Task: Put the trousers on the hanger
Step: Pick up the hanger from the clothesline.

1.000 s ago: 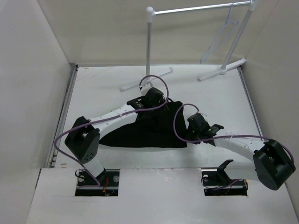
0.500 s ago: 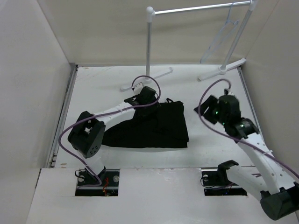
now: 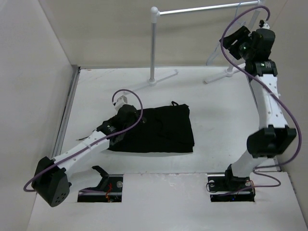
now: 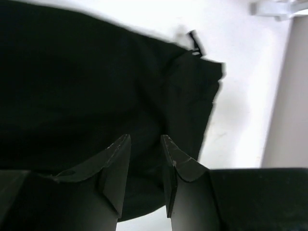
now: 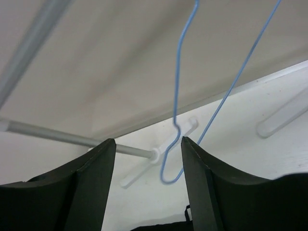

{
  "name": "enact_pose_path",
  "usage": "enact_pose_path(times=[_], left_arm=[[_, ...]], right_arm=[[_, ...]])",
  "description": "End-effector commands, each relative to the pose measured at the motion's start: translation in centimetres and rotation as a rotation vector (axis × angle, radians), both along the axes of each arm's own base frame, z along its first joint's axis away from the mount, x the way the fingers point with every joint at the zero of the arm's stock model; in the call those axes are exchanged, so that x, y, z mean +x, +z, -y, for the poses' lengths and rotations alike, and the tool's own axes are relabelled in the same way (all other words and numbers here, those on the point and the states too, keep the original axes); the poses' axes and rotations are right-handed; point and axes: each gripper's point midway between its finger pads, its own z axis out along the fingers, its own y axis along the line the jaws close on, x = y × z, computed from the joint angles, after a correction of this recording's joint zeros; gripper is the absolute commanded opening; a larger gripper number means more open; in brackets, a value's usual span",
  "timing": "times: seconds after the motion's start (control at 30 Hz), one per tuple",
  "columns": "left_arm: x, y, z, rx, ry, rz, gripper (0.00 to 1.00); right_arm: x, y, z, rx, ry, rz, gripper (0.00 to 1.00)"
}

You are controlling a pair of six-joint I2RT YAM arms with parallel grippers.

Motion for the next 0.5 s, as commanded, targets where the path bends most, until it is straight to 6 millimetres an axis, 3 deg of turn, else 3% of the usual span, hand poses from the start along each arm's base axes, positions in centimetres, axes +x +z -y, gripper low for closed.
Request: enact_pose_path(times=[0.0, 0.13, 0.27, 0.37, 0.47], left_arm=[[-1.5, -1.5, -2.8, 0.042, 0.040, -0.029, 0.30], [-2.4, -2.4, -4.6, 0.050, 0.073, -0.055, 0.33], [-2.5, -2.8, -5.0, 0.057, 0.084, -0.069, 0.34], [-2.4, -2.8, -4.8, 0.056, 0.082, -0.075, 0.34], [-2.2, -2.2, -4.4, 0.050, 0.076, -0.068, 0.35]], right_arm=[[3.1, -0.6, -0.8, -0.018, 0.080, -0.002, 0.63], [5.4, -1.8, -1.4, -0.022, 0.128, -0.017, 0.57], [6.5, -2.3, -2.4, -0.025, 0.190, -0.004, 0.37], [6.6, -1.9, -2.5, -0.026, 0.200, 0.014, 0.20], [6.0, -0.1, -2.6, -0.040, 0.202, 0.066, 0.12]])
